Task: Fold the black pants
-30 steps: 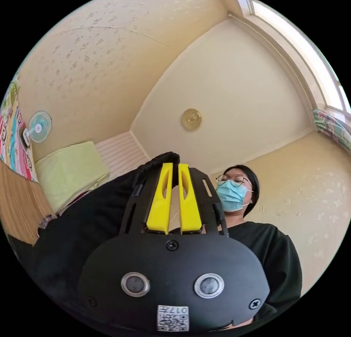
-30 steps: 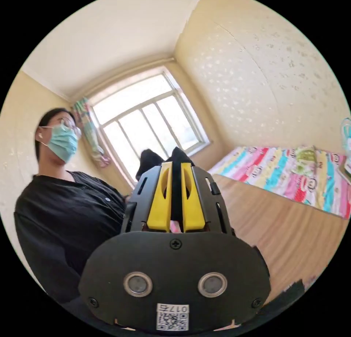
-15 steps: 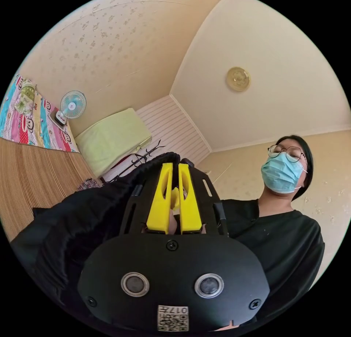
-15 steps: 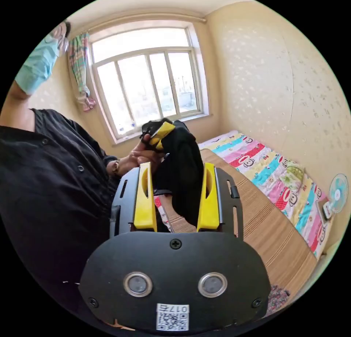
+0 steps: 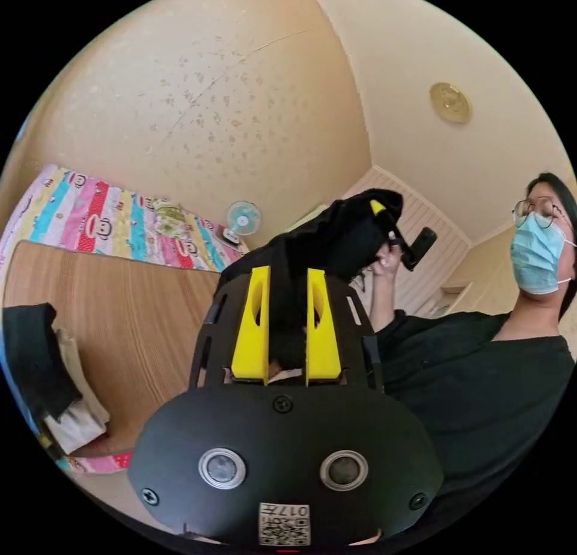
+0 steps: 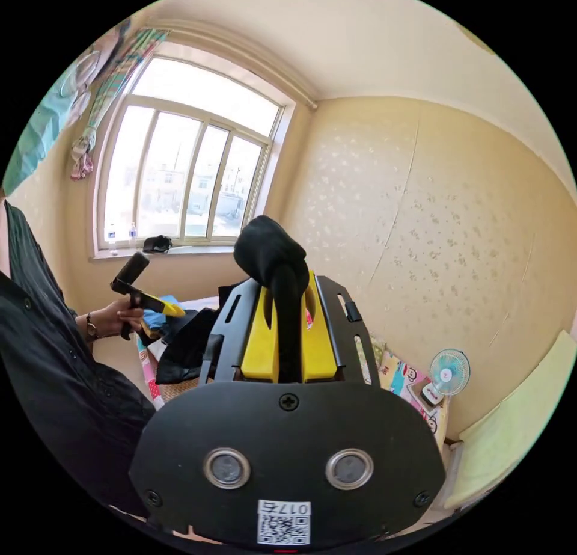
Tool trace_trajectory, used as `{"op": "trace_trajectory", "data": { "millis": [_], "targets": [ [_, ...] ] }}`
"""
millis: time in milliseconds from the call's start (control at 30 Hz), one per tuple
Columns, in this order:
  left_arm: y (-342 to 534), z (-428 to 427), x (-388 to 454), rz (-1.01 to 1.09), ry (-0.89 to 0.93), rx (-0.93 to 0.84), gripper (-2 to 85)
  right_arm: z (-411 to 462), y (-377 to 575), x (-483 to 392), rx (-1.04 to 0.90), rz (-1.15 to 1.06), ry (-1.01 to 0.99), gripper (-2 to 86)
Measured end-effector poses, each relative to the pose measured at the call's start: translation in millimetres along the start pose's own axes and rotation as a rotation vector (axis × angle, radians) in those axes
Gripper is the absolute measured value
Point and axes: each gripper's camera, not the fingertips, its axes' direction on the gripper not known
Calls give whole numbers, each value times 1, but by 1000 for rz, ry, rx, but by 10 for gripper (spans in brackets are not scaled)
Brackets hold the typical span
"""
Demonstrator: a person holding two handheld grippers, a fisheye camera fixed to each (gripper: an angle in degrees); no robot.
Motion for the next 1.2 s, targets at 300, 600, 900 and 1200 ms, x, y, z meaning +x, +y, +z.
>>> {"op": "trace_trajectory", "data": {
  "millis": [300,600,900,1200],
  "targets": [
    [-15,110,98,386,-103,-117,223,-76,-70,30,260,21,-181,66],
    [-79,119,223,786,269,198,47,-146,-83,65,284,55,-195,71],
    [-170,56,283,695,180,412,39,-245,-100,97,222,73,-27,71],
    [-244,102,267,675,-159,340,44,-184,-87,188,36,189,357,69]
  ]
}}
